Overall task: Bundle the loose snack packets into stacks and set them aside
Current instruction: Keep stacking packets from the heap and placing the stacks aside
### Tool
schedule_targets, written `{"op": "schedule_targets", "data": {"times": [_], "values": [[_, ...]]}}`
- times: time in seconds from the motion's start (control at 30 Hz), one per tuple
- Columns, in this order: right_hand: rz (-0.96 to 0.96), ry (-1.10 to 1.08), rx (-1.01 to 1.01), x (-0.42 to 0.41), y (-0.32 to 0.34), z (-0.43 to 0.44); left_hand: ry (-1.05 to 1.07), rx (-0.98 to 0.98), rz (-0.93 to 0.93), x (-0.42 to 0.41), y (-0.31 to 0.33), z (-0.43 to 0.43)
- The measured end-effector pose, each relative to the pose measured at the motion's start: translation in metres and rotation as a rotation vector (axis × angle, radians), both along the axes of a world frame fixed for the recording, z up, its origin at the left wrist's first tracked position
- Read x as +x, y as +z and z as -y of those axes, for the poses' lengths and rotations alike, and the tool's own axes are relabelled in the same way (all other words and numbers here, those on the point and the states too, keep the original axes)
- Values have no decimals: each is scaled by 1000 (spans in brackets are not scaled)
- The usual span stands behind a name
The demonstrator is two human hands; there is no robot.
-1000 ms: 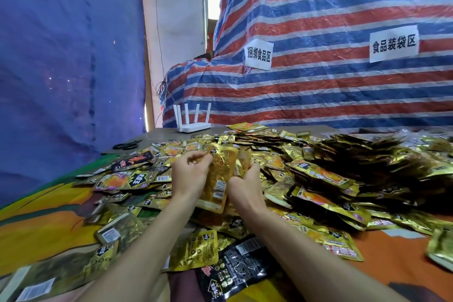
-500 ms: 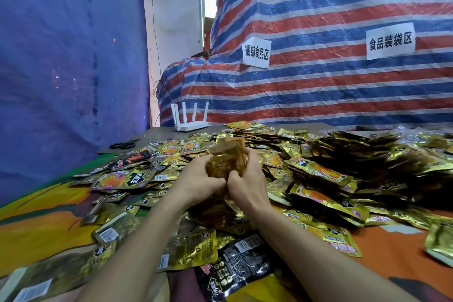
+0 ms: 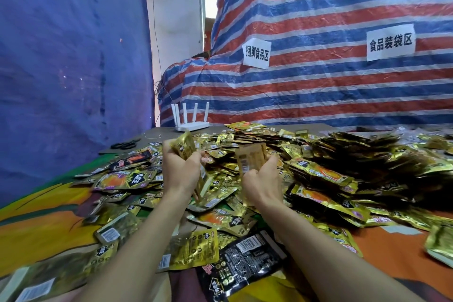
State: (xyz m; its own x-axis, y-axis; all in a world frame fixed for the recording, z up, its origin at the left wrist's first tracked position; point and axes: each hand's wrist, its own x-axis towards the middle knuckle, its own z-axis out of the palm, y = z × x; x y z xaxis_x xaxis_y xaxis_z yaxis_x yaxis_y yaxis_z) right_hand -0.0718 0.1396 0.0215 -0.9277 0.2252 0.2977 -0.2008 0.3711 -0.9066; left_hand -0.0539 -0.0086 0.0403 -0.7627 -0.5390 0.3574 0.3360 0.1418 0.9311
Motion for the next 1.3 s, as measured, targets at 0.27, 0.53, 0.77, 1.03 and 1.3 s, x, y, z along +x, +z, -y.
{"op": "schedule_targets", "data": {"times": [0.27,0.53,0.77,1.03,1.3], "values": [[-21,226,-407,4,11,5,-262,287,180,-4,-12,-14],[-100,396,-602,14,-2,25,-588,63,-37,3,-25,-47],[80,376,-709,9,-4,21,-453,182,15,-2,-32,-46],[-107,149,-556,8,5,7,-549,35,-72,-1,-41,-47],[-238,208,53,33,23,-36,-720,-303,-104,1,-43,-51]]}}
